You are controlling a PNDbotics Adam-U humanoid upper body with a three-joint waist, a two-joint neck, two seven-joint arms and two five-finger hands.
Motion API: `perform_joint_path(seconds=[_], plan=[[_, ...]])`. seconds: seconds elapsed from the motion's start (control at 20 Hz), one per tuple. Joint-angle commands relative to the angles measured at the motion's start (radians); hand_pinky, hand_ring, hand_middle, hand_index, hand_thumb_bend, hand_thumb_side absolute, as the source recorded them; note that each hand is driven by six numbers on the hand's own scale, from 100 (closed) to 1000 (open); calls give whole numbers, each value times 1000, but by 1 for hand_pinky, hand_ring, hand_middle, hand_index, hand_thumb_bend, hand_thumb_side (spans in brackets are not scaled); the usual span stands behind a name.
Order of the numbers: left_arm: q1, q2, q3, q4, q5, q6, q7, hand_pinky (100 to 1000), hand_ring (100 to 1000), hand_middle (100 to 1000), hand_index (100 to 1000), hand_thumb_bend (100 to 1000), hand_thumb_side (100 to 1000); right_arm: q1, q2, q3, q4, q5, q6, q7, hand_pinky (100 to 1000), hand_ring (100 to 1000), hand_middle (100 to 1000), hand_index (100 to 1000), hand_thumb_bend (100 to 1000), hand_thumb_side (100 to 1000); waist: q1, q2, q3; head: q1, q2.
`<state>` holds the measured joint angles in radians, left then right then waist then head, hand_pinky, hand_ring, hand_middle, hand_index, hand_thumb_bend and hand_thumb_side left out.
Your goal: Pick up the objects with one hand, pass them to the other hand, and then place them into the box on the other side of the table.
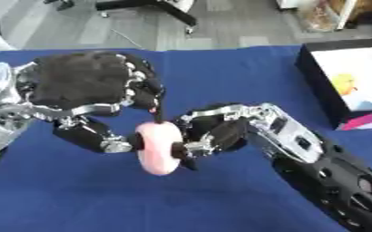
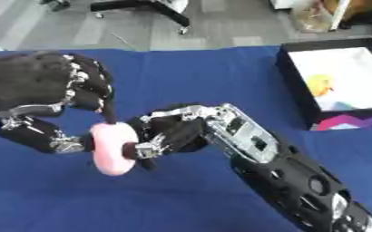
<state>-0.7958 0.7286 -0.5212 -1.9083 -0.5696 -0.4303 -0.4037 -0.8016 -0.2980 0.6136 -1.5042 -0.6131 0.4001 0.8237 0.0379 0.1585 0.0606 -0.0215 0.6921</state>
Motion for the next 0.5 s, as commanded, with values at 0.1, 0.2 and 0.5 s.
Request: perform_joint_path(seconds=[0.1, 0.2, 0.5], plan=[[-19, 15, 20, -16, -2, -8, 1, 773, 587, 554, 710, 459, 400, -19, 1, -10, -13, -16, 87, 83, 1000, 339, 183, 100, 100, 208, 1, -19, -2, -2, -9], [-17, 17, 21, -15, -3, -13, -2, 776, 593, 562, 720, 478, 428, -19, 0, -12, -11, -21, 94, 83, 1000, 341, 185, 100, 100, 208, 1, -19, -3, -2, -10], [-11, 26, 29, -16, -5, -20, -12, 786, 606, 575, 731, 496, 457, -13, -2, -23, -4, -56, 129, 83, 1000, 354, 201, 100, 100, 212, 1, -19, -5, -3, -11]])
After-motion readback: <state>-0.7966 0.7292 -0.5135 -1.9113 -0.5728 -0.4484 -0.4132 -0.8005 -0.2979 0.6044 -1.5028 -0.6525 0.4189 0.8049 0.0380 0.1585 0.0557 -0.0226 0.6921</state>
